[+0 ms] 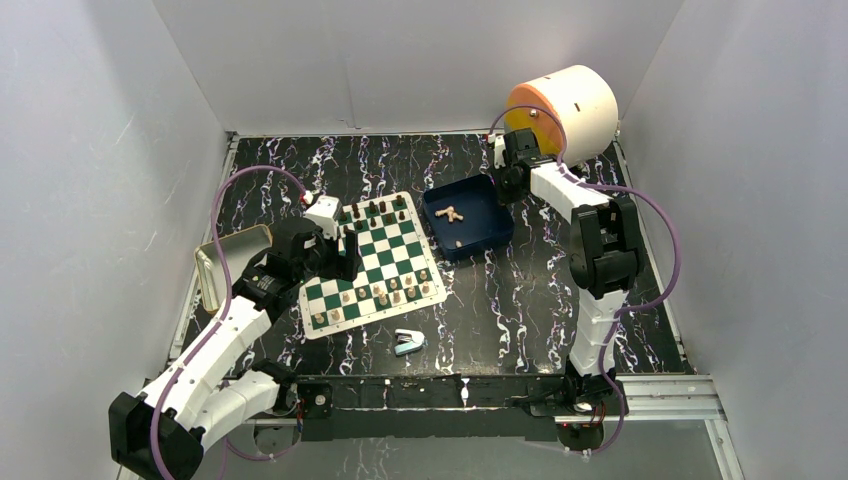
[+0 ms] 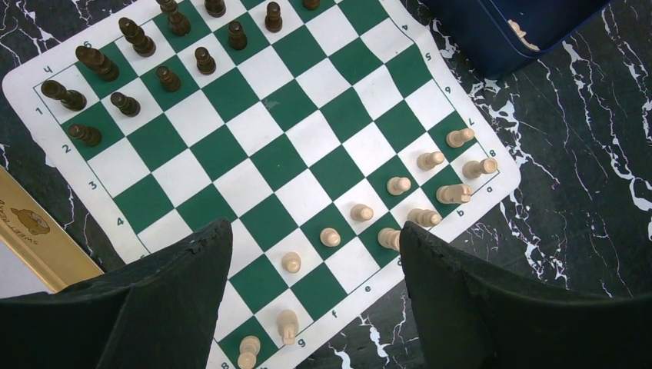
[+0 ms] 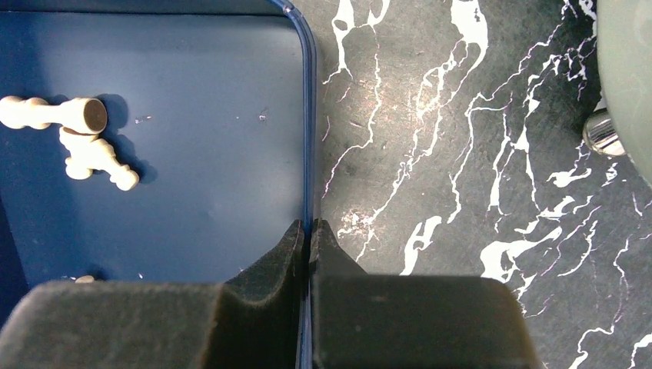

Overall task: Set up the chess pieces on the board
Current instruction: Adjust the storage box at the center of the board, then pick up the chess piece from the storage box.

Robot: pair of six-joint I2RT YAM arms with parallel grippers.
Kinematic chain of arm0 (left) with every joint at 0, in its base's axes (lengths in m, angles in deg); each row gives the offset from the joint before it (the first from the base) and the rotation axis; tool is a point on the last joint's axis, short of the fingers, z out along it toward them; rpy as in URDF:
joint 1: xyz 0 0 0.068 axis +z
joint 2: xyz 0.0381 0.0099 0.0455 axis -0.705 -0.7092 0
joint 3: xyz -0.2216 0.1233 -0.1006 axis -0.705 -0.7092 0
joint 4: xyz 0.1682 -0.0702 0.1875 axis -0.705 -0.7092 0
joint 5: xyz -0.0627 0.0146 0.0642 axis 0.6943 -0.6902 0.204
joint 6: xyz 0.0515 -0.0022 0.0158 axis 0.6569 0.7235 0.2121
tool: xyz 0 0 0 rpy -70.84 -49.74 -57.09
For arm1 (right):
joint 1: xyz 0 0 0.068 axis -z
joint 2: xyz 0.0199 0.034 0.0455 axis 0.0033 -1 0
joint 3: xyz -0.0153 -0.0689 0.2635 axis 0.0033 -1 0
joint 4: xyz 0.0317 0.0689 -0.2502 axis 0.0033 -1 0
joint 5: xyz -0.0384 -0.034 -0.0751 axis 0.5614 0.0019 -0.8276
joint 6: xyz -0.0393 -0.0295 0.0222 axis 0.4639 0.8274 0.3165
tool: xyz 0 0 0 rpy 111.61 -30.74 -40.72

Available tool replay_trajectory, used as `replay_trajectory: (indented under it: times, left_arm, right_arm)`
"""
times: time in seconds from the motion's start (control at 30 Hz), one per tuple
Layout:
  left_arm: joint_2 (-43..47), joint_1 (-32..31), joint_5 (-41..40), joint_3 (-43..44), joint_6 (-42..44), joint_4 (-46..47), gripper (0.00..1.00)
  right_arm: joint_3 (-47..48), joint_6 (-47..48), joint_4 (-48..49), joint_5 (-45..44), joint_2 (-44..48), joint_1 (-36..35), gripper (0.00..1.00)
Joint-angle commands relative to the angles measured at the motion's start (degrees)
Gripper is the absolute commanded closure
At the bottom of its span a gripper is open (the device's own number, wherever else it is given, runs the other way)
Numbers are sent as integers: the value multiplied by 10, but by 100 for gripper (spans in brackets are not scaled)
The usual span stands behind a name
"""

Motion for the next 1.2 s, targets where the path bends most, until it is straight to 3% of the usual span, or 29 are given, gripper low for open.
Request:
replay_trajectory:
  times: [0.0, 0.43, 0.6, 0.73, 0.93, 1.17]
  left_arm:
    - [13, 2, -6, -1, 6, 3, 24]
    - [14, 2, -10, -1, 7, 3, 24]
    - [14, 2, -14, -1, 7, 2, 24]
    - [17, 2, -16, -1, 6, 3, 24]
    - [11, 2, -16, -1, 7, 3, 24]
    - [7, 2, -16, 0, 9, 4, 24]
  right_arm:
    - [3, -34, 33, 8, 7, 3, 99]
    - [50, -42, -2, 4, 22, 3, 64]
    - [68, -41, -18, 30, 39, 2, 63]
    - [9, -34, 65, 83, 70, -1, 66]
    - [-41, 38, 126, 147, 74, -30, 66]
    - [-43, 124, 145, 163, 32, -68, 62]
